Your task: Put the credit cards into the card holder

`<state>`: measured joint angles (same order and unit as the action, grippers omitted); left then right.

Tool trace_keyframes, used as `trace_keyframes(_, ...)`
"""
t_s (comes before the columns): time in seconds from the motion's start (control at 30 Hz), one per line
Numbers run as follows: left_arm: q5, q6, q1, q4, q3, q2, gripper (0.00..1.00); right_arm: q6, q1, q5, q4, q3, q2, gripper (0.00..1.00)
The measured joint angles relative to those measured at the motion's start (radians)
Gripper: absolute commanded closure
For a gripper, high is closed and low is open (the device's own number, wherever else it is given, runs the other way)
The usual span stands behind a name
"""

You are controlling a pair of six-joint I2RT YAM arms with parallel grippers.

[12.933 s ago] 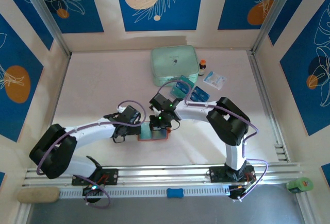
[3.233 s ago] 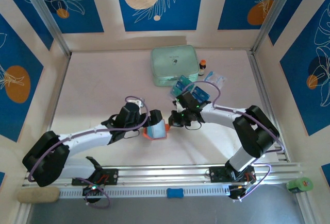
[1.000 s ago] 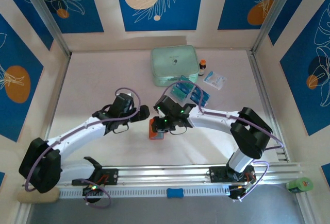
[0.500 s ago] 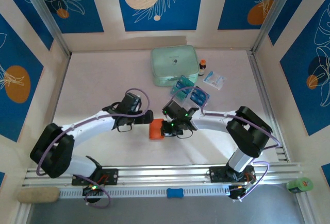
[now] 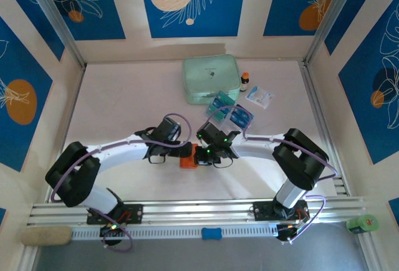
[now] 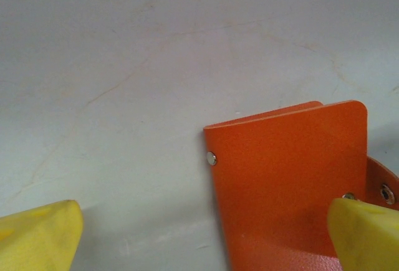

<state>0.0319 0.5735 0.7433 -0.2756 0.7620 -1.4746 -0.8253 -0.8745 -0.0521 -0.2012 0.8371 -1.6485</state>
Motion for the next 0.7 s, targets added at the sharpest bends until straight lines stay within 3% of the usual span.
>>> trace_keyframes(0.43,0.083,-0.001,0.043,-0.029,-0.024,-0.038,0.00,-0.005,0.019,-0.008,-0.008,0.000,0.001,0.96)
trace_keyframes(0.6,0.133,0.000,0.074,-0.040,-0.009,-0.054,0.00,0.010,0.078,-0.003,-0.058,0.000,0.076,0.95)
trace_keyframes(0.7,0.150,0.001,0.083,-0.041,-0.008,-0.055,0.00,0.024,0.122,0.000,-0.084,0.004,0.117,0.88)
